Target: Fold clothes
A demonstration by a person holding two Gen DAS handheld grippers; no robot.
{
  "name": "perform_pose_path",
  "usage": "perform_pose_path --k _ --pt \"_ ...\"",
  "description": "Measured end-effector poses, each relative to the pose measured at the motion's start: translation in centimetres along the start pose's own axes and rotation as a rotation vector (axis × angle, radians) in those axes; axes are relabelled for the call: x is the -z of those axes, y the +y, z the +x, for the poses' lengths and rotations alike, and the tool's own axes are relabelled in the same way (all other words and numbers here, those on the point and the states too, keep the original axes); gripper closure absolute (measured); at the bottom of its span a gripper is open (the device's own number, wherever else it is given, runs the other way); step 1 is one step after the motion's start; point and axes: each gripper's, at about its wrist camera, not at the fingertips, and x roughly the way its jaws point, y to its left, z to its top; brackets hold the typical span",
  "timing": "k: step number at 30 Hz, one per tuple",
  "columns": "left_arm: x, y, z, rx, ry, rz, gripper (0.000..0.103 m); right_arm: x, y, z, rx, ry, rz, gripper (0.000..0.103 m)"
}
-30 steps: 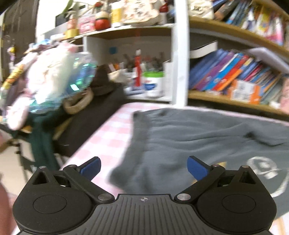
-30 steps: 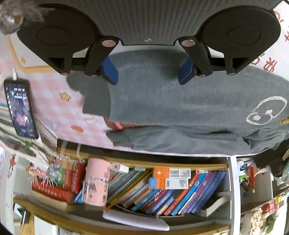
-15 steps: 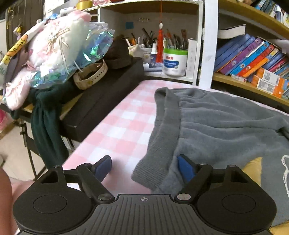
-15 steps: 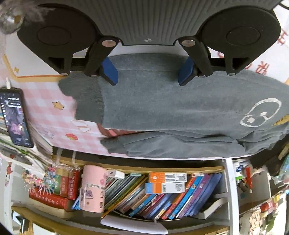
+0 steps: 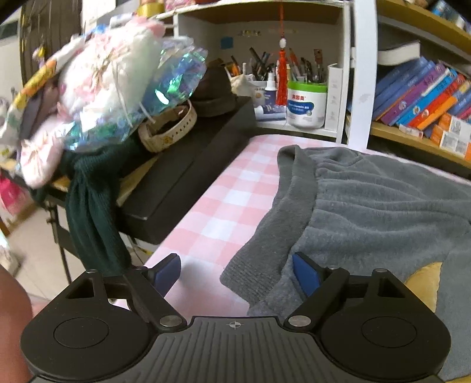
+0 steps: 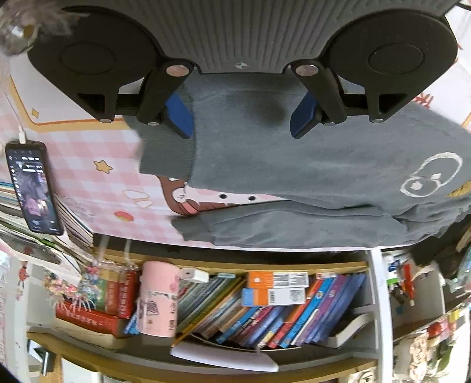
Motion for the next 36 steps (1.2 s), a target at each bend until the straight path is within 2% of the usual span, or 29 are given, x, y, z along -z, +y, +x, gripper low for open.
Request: perform_pose_path --k 5,14,23,29,36 --pt "0.4 -0.9 -1.7 -0.013 -0.039 0.041 0.017 0.0 -0.2 0.2 0.005 0.001 -0.001 0.031" --pt "0.9 -2.6 -4.8 0.105 -0.092 0.039 0.007 0.1 0.4 0.0 -0.003 0.002 -0.018 0.030" --pt "0.6 -7.1 -6.2 0.263 -0.128 0.138 0.004 0.0 0.6 0.0 -0.009 0.008 -0.022 0.027" --pt "0.2 -9.4 -6.4 0.311 -0.153 0.209 0.003 -0.3 0.6 0.2 -0.019 0.010 -0.035 0.025" --pt "-1.7 -11.0 -5.5 0.332 -0.187 0.256 0.002 -2.0 0.0 1.3 -0.033 0.008 -0.052 0.025"
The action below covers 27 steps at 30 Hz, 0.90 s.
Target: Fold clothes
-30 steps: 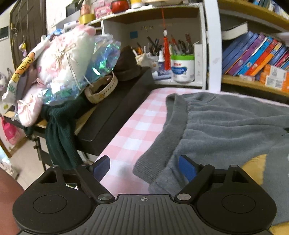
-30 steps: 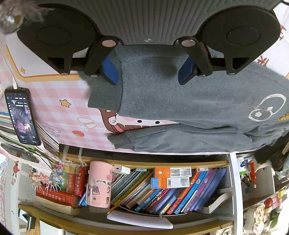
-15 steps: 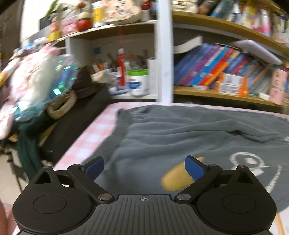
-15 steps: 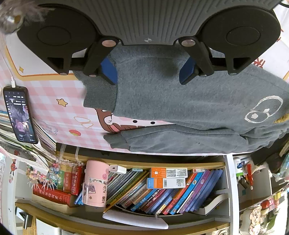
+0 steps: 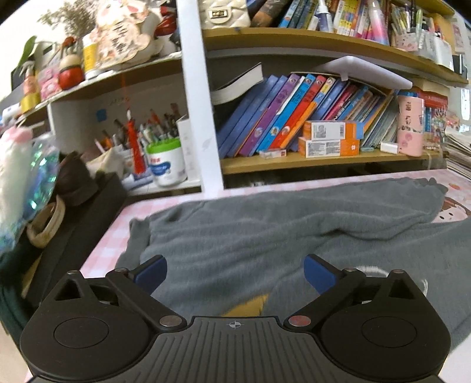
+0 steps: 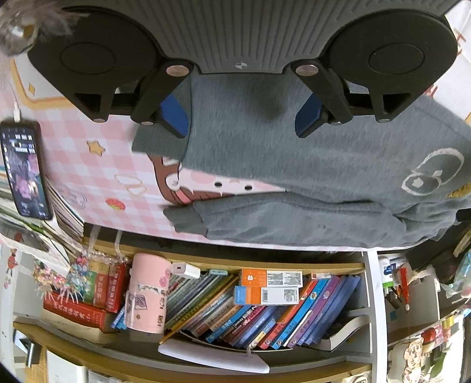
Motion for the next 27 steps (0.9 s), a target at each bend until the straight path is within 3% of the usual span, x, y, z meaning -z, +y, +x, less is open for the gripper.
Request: perform_pose_path --k 13,16,20,23,27 --pt "-3.9 0.6 4.3 0.061 0.005 0.161 0.002 -7.0 -2.0 5.8 -0.094 0.023 -0.082 0.025" --pt "-4.6 2.0 5.7 0.073 0.023 0.145 0.002 -8.6 -3.1 8.1 -0.087 0.049 -0.104 0.025" --pt "-5.3 3.4 7.8 0.031 0.050 0.131 0.002 -10.8 -4.7 11.7 -0.073 0.060 -0.121 0.027" --pt "-5.6 3.5 9.4 -0.020 0.063 0.199 0.002 -12.3 -5.0 14.5 -0.084 0.076 -0.139 0.028" --pt "-6.3 3.5 11.1 -0.017 0.083 0.289 0.002 -13.8 -4.3 17.7 -0.084 0.104 -0.201 0.034"
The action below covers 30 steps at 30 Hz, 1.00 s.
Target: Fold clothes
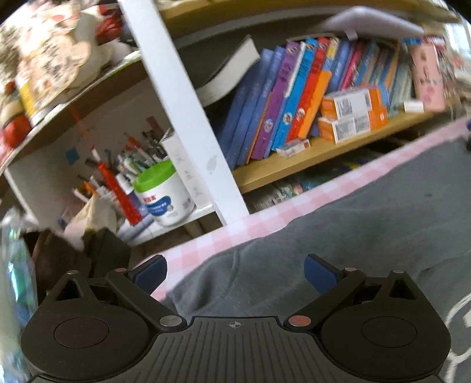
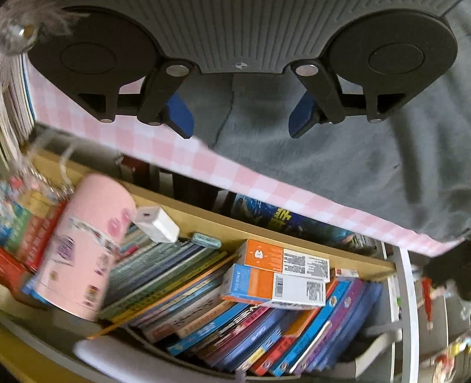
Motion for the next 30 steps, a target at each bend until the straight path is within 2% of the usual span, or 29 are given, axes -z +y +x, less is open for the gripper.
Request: perform_pose_path --k 2,4,6,8,16,21,25,30 --pt "-0.5 0.3 1.1 0.013 0.015 0.027 0.003 -0.7 0.3 1.2 0.000 0.012 -0.037 0.035" --pt "-1.0 0.6 2.5 0.011 0.038 0.043 0.010 -1.3 0.5 2.4 0.008 0.027 -0.071 0.037" --pt "-1.5 0.8 3.9 0.007 0.058 0.053 0.027 -1.6 0.7 3.2 0.020 0.039 -0.092 0.037" --pt "-1.9 0.8 5.3 0.010 0.077 0.059 0.030 -1.8 0.8 3.9 0.025 0.050 -0.107 0.038" --pt "-1.6 1.2 10.0 0.111 0.153 0.052 0.026 -2.6 0.0 6.0 0.011 0.083 -0.088 0.041" --pt "-1.5 3.0 11.1 0.165 0.156 0.016 0.008 -3.2 -1.1 6.8 -0.037 0.101 -0.032 0.041" --pt "-1.5 4.0 11.8 0.218 0.167 -0.026 0.007 -2.9 -2.1 7.0 -0.084 0.106 0.029 0.041" --pt "-1.1 4.8 12.2 0.246 0.200 -0.150 0.011 -2.3 -3.0 7.0 -0.131 0.095 0.099 0.042"
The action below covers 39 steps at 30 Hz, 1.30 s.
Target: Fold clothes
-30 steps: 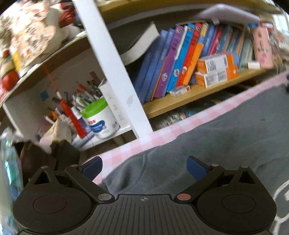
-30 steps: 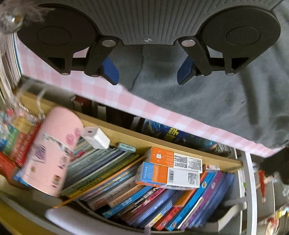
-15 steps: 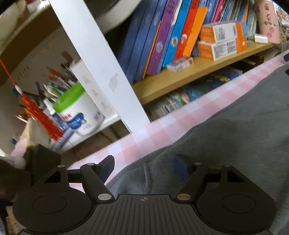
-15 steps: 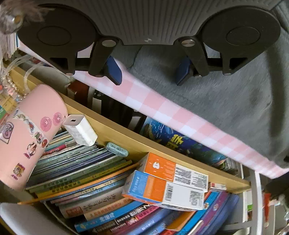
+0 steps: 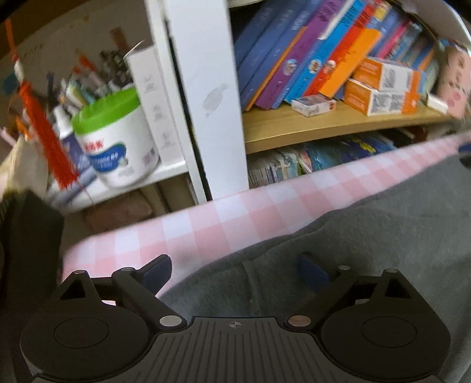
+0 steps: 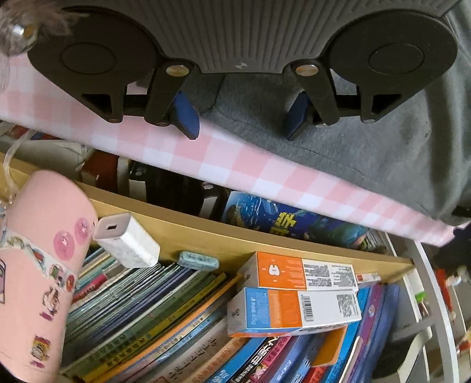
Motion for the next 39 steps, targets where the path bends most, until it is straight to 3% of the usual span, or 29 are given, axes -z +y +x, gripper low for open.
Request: perform_pose_path --k 2,3,7,9,12,17,20,22,23,25,32,39 --pt "0.1 -0.1 -0.3 0.024 0.002 -0.024 0.022 0.1 0.1 -0.2 -0.009 -0.002 -0.006 0.047" --pt "0.2 -0.1 -0.5 0.035 0.004 -0.031 0.031 0.1 0.2 -0.2 -0.013 0.001 -0.009 0.053" --pt "0.2 -0.8 -1.1 0.045 0.020 -0.030 0.048 0.1 0.8 -0.9 -0.038 0.019 -0.023 0.080" --pt "0.2 -1.1 -1.6 0.027 0.028 -0.030 0.069 0.3 1.0 -1.2 -0.043 0.024 -0.008 0.088" --pt "0.4 -1.8 -2.4 -0.028 0.024 -0.012 0.083 0.8 1.5 -2.0 -0.001 0.013 -0.012 0.090" --pt "0.2 -2.7 -6.4 -0.078 -0.093 -0.005 0.086 1.0 4.2 -6.4 0.145 -0.159 -0.116 0.090" --pt "0.6 -2.9 -10.1 -0.071 -0.172 0.010 0.086 1.8 5.7 -10.3 0.190 -0.258 -0.173 0.090" --pt "1.5 -3.0 -12.6 -0.069 -0.218 0.020 0.089 2.6 6.5 -13.1 0.209 -0.316 -0.198 0.090" --pt "2.0 -3.0 -13.7 -0.073 -0.238 0.019 0.097 3.2 6.9 -14.5 0.218 -0.340 -0.210 0.090" --pt "3.2 -3.1 -16.1 -0.069 -0.272 0.011 0.096 4.5 7.9 -16.8 0.237 -0.370 -0.243 0.090" --pt "9.5 -5.4 -21.2 -0.059 -0.284 0.074 0.096 10.5 11.6 -22.4 0.223 -0.403 -0.356 0.090" --pt "15.0 -5.3 -22.6 -0.041 -0.264 0.001 0.095 16.4 14.1 -24.1 0.172 -0.331 -0.365 0.088"
